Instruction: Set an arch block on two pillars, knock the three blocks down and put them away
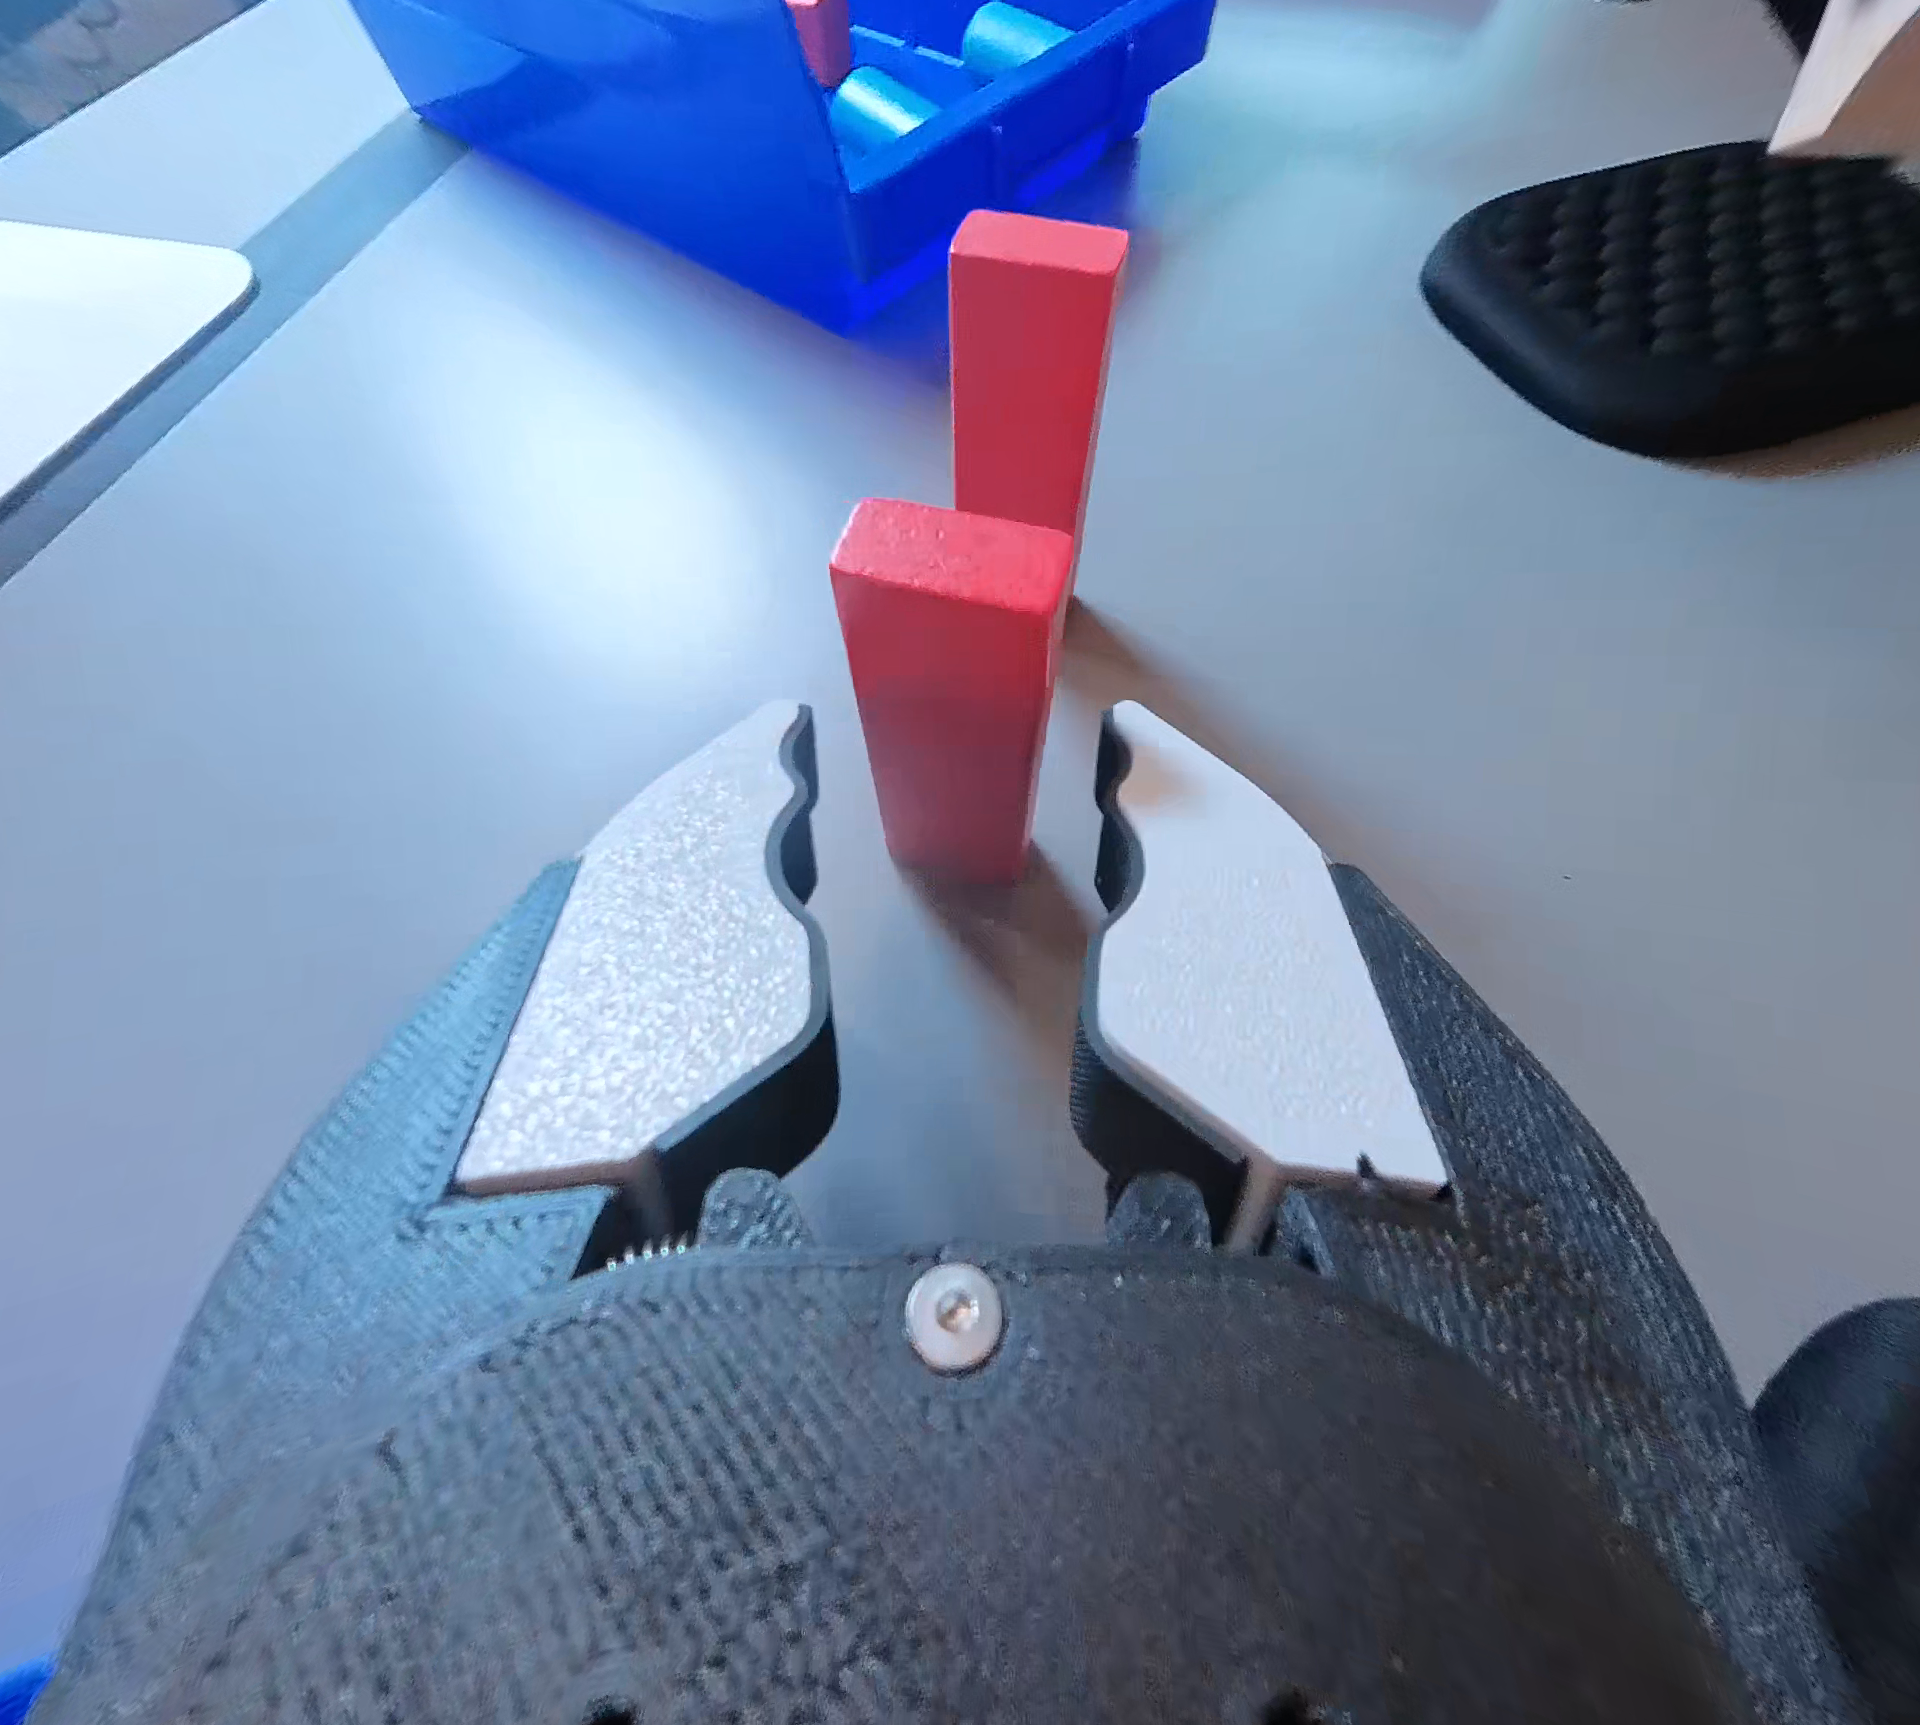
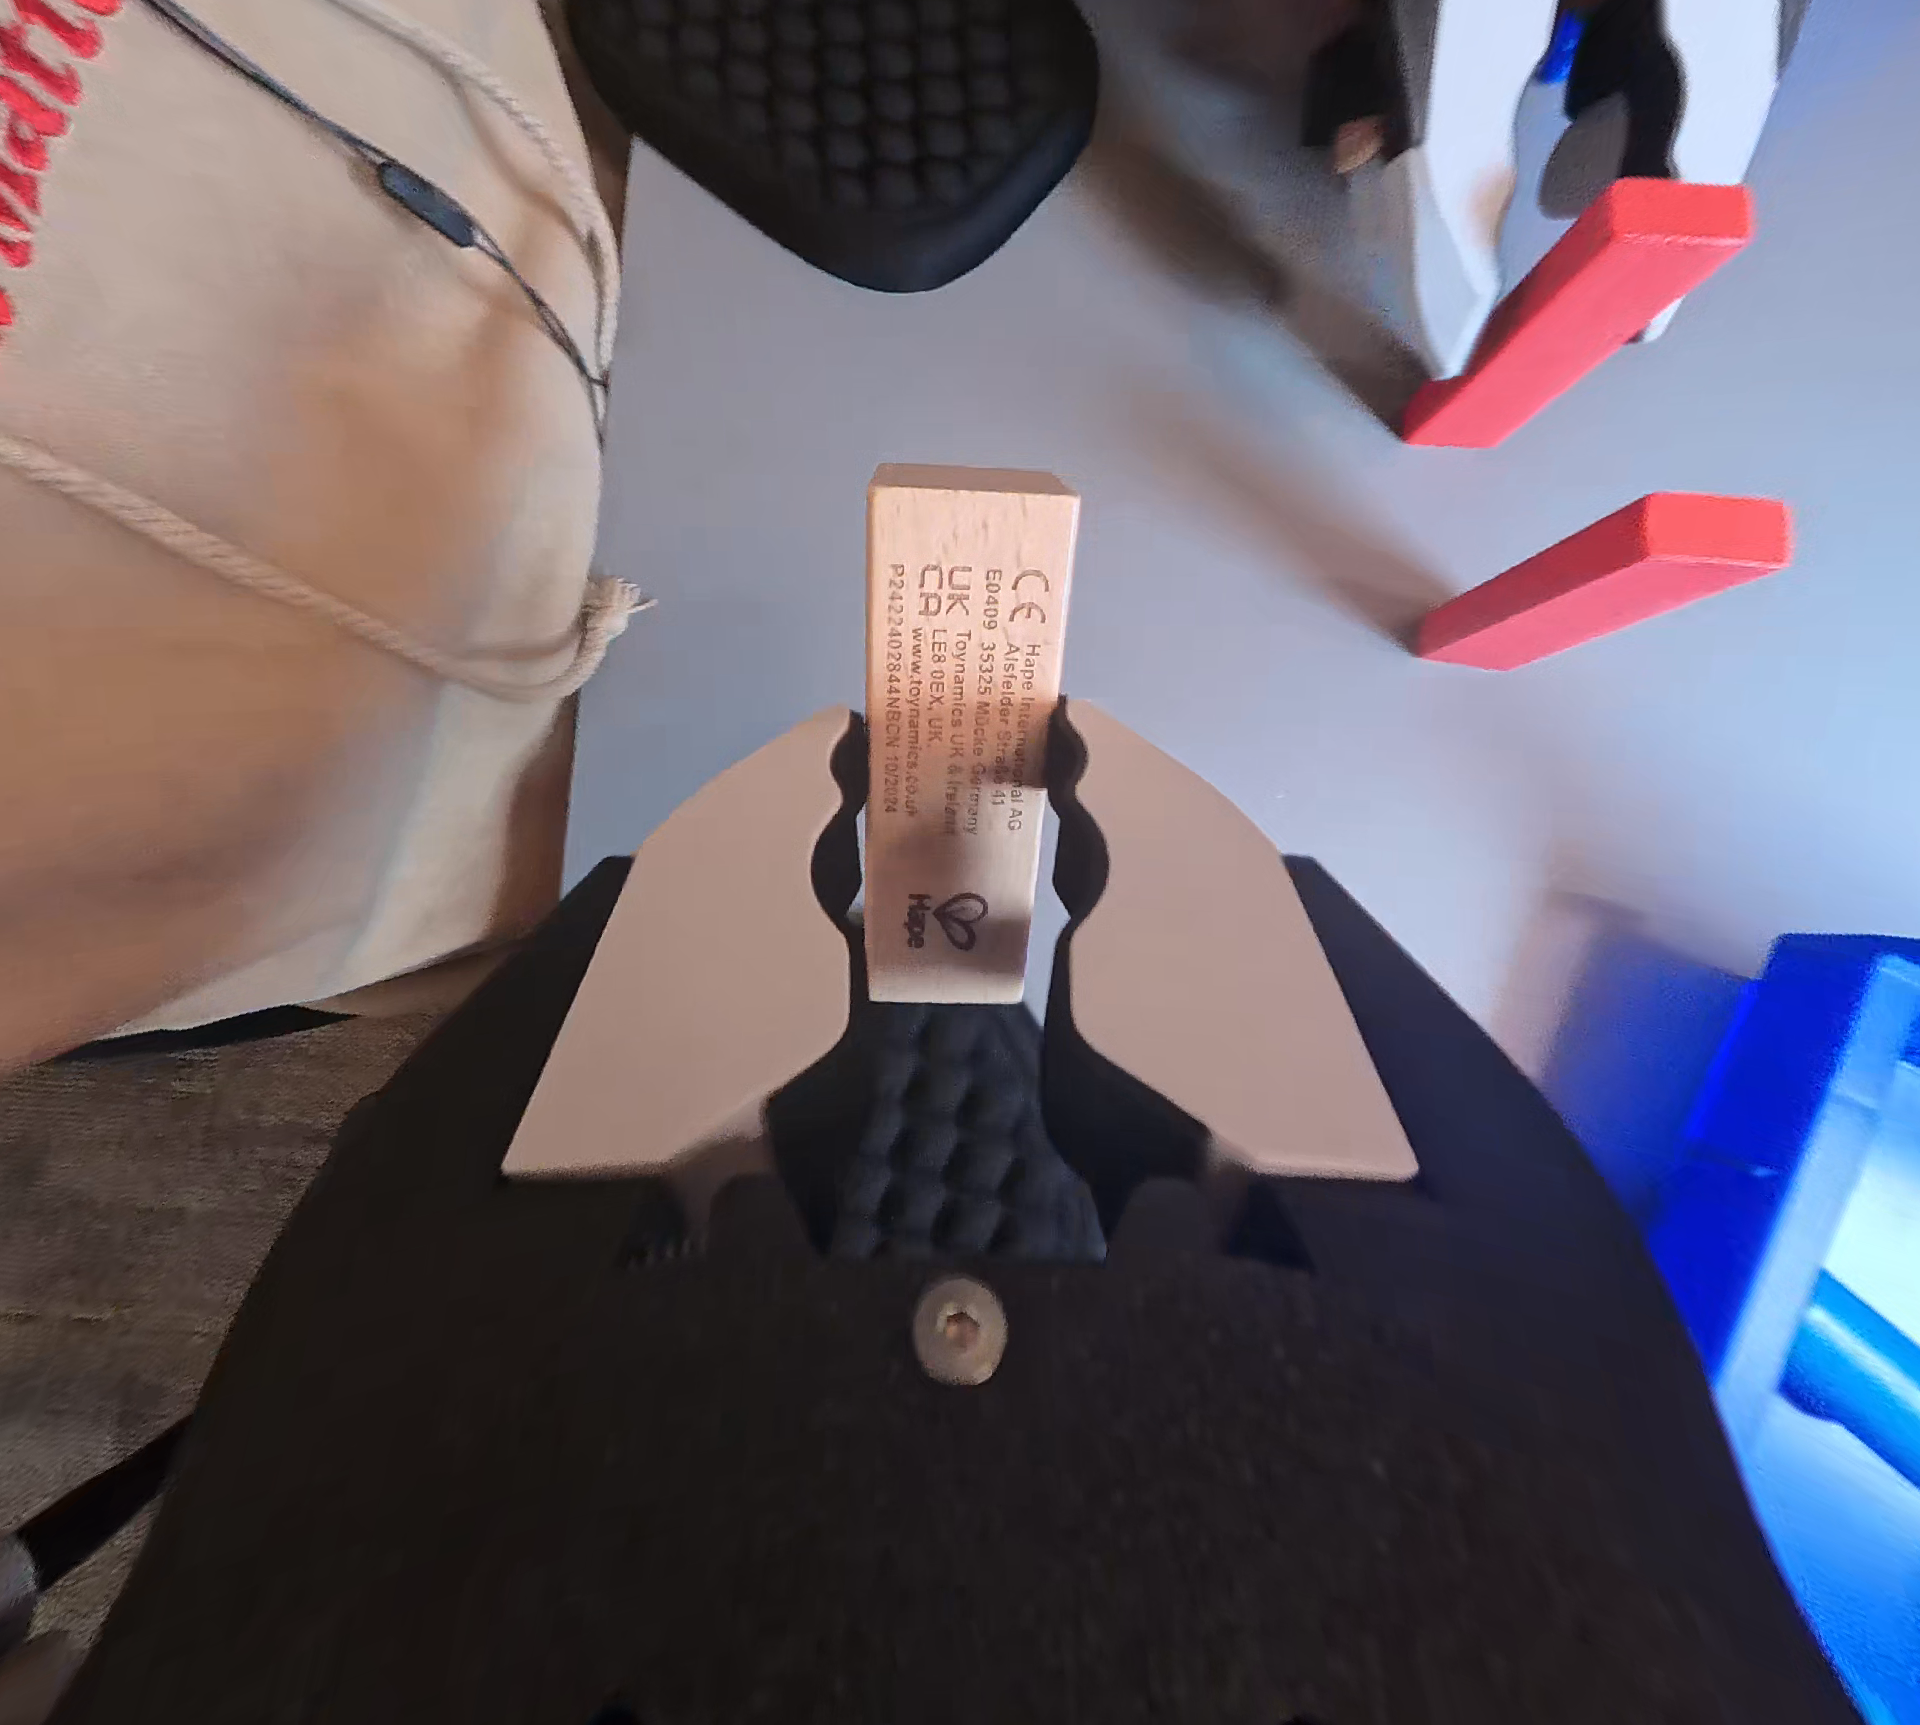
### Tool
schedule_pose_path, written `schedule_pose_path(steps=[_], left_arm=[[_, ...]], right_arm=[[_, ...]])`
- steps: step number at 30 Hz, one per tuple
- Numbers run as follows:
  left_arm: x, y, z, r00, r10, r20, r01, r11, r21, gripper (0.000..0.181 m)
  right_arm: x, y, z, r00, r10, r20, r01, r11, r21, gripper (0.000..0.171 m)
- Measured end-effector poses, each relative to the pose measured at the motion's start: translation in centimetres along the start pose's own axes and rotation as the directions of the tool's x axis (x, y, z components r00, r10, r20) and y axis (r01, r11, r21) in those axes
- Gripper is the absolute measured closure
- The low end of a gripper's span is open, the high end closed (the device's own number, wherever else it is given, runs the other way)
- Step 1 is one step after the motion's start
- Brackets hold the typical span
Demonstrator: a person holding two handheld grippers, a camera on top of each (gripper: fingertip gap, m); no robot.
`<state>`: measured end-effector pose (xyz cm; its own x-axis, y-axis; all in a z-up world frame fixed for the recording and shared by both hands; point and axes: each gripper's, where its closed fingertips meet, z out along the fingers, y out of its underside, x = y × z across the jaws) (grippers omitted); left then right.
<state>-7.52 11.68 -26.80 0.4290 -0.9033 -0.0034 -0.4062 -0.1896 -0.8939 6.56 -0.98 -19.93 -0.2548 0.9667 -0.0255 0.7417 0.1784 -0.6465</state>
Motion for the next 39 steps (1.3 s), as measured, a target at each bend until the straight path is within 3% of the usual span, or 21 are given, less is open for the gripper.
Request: schedule_pose_path(steps=[5,28,39], left_arm=[[0.1,-0.4,0.2,0.999,0.029,-0.041,-0.028,0.999,0.026,0.146],[-0.4,-0.7,0.6,1.0,0.027,-0.003,-0.027,0.997,0.073,0.147],[-0.4,-0.6,0.7,0.999,0.035,0.002,-0.035,0.998,0.061,0.146]], right_arm=[[-1.0,1.3,-0.1,0.999,0.036,0.016,-0.036,0.999,0.017,0.138],[-1.0,1.0,0.5,0.999,0.043,0.03,-0.045,0.997,0.061,0.138],[1.4,0.6,0.4,0.997,0.062,-0.043,-0.064,0.997,-0.038,0.138]])
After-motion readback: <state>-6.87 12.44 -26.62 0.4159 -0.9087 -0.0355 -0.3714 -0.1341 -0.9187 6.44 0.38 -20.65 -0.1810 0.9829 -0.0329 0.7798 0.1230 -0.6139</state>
